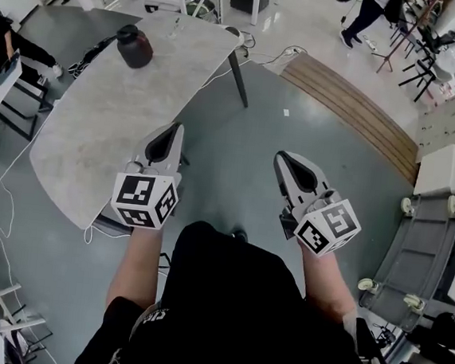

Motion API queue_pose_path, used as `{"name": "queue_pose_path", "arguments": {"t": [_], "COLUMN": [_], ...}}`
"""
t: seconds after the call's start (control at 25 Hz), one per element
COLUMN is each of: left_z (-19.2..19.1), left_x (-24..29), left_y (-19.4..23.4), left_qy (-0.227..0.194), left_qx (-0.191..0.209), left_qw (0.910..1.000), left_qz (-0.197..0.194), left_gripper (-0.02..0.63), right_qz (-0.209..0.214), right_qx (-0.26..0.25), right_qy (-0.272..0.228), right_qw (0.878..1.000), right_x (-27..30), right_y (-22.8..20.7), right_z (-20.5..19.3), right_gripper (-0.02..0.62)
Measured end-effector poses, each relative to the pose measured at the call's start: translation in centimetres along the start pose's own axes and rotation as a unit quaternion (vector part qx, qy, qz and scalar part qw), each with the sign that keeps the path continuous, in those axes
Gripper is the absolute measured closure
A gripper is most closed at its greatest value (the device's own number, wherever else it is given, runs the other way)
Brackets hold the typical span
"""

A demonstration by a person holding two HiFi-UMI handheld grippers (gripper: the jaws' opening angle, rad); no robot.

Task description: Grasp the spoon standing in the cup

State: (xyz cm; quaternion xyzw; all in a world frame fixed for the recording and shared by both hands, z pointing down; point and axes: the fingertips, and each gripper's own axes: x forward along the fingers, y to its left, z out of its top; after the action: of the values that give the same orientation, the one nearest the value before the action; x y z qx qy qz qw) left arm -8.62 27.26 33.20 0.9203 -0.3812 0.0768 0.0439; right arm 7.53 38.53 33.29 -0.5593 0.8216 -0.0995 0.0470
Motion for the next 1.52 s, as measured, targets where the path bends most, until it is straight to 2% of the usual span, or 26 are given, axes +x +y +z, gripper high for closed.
{"name": "queue_pose_path", "arguments": {"t": [0.24, 0.48, 0.84, 1.2, 1.52], "left_z": [-0.5, -1.1, 0.0, 1.9, 1.7], "left_x": [2.7, 6.9, 16.7, 23.5, 27.1], "left_y": [0.2, 3.8, 12.7, 23.4, 27.3], "left_qy": [0.009, 0.007, 0.002, -0.004, 0.010], "left_qx": [-0.004, -0.022, -0.039, -0.059, -0.049], "left_qw": [0.9999, 0.9997, 0.9992, 0.9981, 0.9985], "left_qz": [0.005, 0.012, 0.012, 0.018, 0.021], "left_gripper": [0.597, 0.597, 0.597, 0.597, 0.597], "right_qz": [-0.004, 0.003, 0.014, 0.042, 0.067], "right_qx": [0.017, 0.013, -0.003, -0.018, -0.012], "right_qy": [0.011, 0.023, 0.049, 0.070, 0.083], "right_qw": [1.000, 1.000, 0.999, 0.997, 0.994], "right_x": [0.3, 4.6, 17.4, 30.9, 38.1], "right_y": [-2.8, -5.1, -9.8, -10.8, -12.3], "right_z": [-0.7, -0.6, 1.2, 3.3, 2.8], "right_gripper": [0.601, 0.600, 0.600, 0.598, 0.592]}}
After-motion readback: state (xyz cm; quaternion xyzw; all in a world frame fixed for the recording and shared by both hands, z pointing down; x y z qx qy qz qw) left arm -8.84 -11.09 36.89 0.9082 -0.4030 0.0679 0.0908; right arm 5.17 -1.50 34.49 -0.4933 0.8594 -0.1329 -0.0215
